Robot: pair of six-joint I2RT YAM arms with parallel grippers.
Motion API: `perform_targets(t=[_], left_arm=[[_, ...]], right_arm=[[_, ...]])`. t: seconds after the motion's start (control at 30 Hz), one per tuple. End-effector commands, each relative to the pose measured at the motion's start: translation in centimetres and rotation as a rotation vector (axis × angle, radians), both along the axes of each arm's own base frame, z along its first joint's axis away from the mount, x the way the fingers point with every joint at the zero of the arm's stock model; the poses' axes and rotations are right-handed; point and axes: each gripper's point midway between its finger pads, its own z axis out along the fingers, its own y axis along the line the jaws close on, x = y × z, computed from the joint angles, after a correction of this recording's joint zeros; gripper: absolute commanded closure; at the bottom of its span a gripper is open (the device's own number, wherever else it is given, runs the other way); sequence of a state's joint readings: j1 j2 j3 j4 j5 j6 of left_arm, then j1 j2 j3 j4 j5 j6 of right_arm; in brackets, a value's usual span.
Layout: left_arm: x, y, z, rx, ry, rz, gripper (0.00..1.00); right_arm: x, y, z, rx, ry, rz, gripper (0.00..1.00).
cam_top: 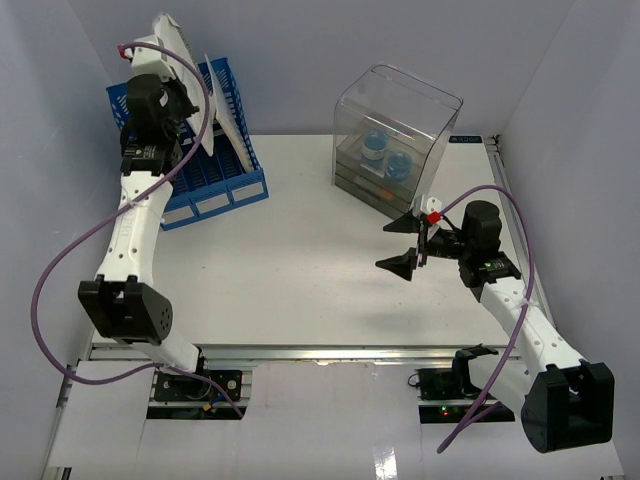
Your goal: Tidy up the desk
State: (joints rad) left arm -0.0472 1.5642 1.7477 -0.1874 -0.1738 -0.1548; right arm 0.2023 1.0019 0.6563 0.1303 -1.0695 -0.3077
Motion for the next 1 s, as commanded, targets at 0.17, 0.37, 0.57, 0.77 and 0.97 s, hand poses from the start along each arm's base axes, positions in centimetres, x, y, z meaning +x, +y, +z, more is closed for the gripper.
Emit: perform_targets(t=[0.17, 0.37, 0.57, 0.77, 0.97], left_arm=[[1.2, -2.8, -1.9, -0.075, 0.001, -0.138, 1.0], [2.1, -3.2, -3.4, -0.1, 0.018, -0.144, 1.0], [0.4, -5.6, -0.1, -0.075, -0.068, -0.162, 1.0], [-2.6, -8.1, 5.5, -0.043, -0.191, -0.175, 1.0], [-1.6, -8.3, 5.1, -0.016, -0.179, -0.153, 1.0]], right_arm=[[0.5, -0.5, 0.9, 0.011, -0.044, -0.01, 0.04], [0.9, -1.0, 0.8, 0.015, -0.035, -0.034, 0.04], [1.3, -1.3, 0.6, 0.017, -0.024, -0.047, 0.04], [1.4, -1.3, 0.4, 0.018, -0.014, -0.047, 0.04], [1.6, -1.5, 0.5, 0.019, -0.014, -0.057, 0.04]])
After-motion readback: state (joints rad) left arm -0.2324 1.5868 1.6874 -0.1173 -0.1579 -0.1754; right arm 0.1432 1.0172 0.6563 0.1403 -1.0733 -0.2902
